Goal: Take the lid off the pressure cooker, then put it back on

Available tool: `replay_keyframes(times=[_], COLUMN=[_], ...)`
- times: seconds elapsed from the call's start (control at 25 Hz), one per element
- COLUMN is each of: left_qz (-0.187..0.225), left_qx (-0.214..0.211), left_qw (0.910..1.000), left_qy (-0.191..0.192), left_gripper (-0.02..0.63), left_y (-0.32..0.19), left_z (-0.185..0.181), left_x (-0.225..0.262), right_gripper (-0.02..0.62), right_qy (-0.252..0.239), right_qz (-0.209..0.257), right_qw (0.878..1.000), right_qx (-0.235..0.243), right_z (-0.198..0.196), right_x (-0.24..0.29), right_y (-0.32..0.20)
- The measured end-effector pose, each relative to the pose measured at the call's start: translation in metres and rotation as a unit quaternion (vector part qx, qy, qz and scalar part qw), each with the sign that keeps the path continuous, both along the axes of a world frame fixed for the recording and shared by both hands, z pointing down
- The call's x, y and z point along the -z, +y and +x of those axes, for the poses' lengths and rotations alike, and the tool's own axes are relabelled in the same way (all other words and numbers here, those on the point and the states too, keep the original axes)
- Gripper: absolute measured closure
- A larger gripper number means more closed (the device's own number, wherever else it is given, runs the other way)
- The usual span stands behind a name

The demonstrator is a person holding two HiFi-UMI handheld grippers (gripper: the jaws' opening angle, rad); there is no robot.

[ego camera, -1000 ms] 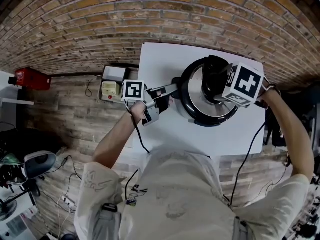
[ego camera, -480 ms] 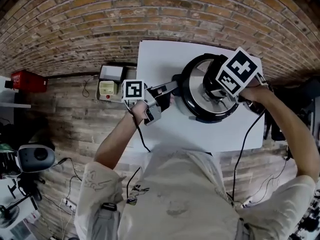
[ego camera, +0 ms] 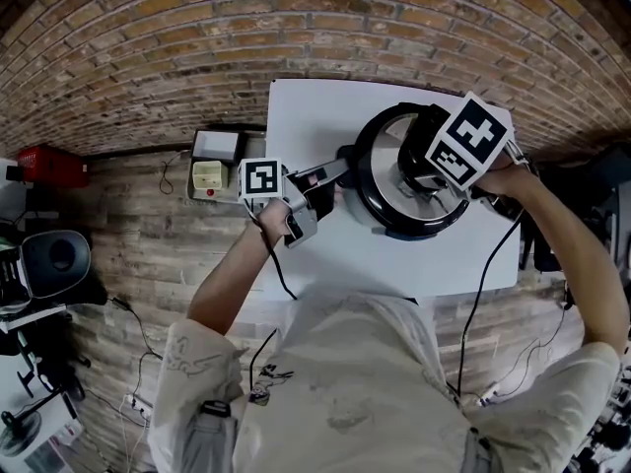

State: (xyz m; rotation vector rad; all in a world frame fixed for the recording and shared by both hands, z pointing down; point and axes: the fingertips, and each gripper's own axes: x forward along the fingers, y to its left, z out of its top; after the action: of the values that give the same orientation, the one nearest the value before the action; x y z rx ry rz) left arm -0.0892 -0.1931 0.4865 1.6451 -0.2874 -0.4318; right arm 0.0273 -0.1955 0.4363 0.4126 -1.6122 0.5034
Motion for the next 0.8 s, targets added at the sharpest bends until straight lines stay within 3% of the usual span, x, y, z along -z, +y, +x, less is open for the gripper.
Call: replay_keyframes(times=[0.52,0.8], left_qz=[0.004,-0.002], left_qx=[0.000,0.005], left_qw=[1.0000,1.0000], left_qy=[0.007,0.000], left_gripper=[0.534,0.534], left_y=[-0.001,-0.002], left_z=[0.001,0.000], left_x=[0.001,-0.001], right_gripper=[0.303,0.304], right_qy=[-0.019,-0.009], right_qz=[0.004,0.030], right_qw=[1.000,0.999], right_qx=[0.014,0.036], right_z=[0.003,0.008], right_x=[0.014,0.026], right_y=[-0.004,-0.007])
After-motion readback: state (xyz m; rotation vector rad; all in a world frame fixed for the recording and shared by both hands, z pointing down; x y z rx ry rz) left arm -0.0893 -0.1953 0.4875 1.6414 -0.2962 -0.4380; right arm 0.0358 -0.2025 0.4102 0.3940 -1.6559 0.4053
